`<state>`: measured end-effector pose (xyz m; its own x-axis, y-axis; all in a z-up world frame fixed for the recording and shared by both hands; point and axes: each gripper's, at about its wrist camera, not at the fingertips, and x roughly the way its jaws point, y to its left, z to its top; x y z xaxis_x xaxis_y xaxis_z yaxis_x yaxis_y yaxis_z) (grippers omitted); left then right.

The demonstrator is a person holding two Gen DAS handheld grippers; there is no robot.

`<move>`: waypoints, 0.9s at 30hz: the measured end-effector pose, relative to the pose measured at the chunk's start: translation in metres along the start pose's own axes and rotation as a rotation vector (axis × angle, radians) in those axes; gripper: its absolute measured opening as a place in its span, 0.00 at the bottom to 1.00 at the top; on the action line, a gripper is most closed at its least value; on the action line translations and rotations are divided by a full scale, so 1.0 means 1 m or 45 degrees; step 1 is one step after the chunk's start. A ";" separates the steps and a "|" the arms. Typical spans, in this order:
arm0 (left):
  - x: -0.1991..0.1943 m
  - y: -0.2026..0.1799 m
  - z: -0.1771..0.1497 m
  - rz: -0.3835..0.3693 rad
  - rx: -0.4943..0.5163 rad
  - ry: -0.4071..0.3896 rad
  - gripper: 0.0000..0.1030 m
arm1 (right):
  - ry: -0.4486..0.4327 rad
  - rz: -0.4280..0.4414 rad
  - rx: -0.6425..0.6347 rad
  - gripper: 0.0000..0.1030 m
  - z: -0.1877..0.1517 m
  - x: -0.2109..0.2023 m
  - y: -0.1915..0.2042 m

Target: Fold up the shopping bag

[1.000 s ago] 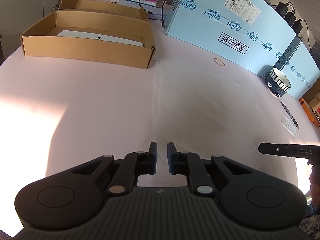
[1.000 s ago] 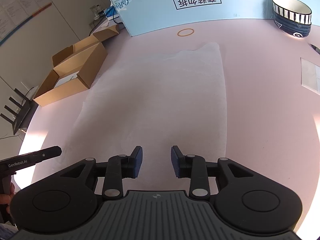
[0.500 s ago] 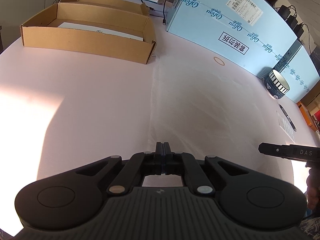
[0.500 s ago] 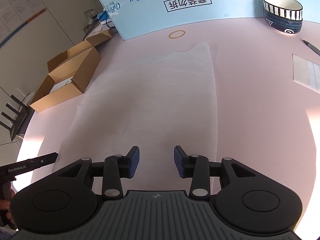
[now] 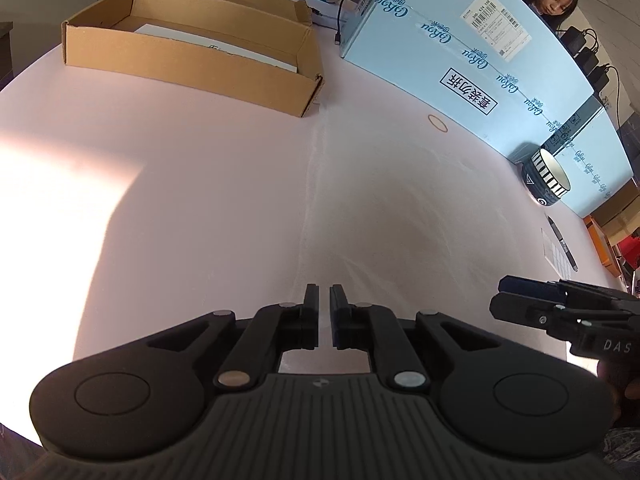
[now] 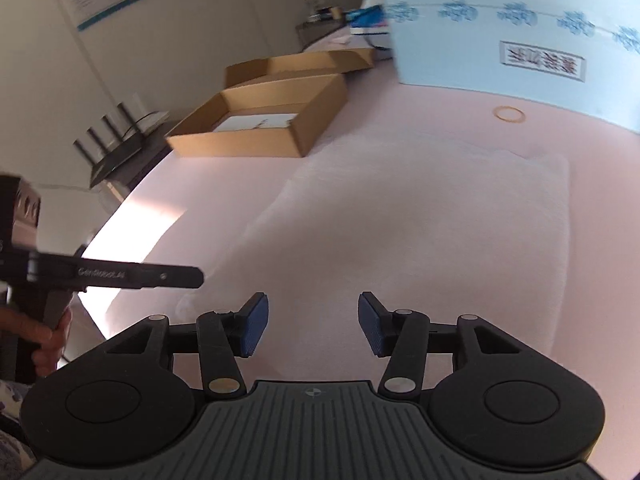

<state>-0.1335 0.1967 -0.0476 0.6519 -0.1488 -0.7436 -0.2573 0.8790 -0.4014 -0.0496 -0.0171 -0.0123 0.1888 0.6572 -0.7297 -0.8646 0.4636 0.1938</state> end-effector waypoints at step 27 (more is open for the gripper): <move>-0.041 0.032 -0.031 0.068 -0.189 -0.080 0.23 | 0.099 0.021 -0.565 0.01 0.007 0.038 0.069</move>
<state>-0.1905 0.2169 -0.0470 0.6767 -0.0704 -0.7329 -0.3924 0.8078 -0.4399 -0.0983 0.0438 -0.0216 0.1525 0.6080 -0.7791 -0.9864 0.1427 -0.0817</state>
